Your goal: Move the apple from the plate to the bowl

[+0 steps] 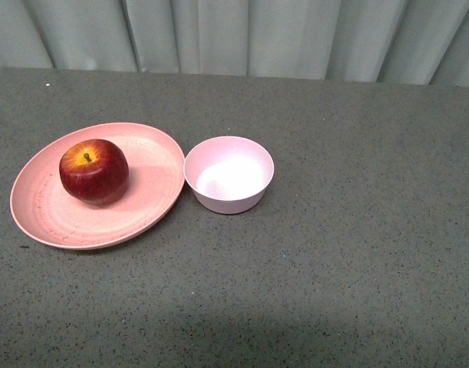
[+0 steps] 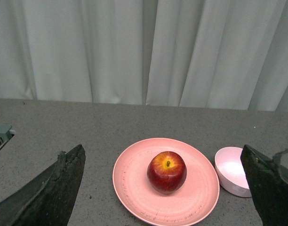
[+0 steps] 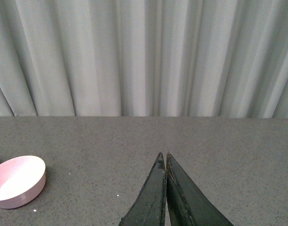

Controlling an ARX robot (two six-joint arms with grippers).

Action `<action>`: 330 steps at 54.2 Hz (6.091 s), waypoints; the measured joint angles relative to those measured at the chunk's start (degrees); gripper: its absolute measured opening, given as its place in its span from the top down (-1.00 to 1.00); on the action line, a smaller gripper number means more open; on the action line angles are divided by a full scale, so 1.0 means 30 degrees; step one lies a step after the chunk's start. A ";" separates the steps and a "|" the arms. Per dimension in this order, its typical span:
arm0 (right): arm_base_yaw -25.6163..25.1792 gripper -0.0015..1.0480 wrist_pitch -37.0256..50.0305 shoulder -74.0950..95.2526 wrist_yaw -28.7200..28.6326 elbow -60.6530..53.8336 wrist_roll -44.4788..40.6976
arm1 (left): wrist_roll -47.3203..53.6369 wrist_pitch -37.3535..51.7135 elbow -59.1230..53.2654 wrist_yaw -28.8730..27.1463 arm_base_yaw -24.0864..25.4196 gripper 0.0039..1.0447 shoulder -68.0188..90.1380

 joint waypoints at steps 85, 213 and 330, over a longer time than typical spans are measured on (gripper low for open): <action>-0.0007 -0.82 -0.0073 -0.0029 -0.0015 0.0000 0.0015 | -0.2127 0.9158 0.9165 -0.0291 -0.1421 -0.88 2.7518; -0.0007 -0.82 -0.0073 -0.0029 -0.0015 0.0000 0.0015 | -0.2608 0.4248 2.0334 -0.1100 -0.9041 -0.40 3.9124; -0.0007 -0.82 -0.0073 -0.0029 -0.0022 0.0000 0.0015 | -0.0291 2.1864 0.3949 -0.3424 -0.3461 0.46 2.6185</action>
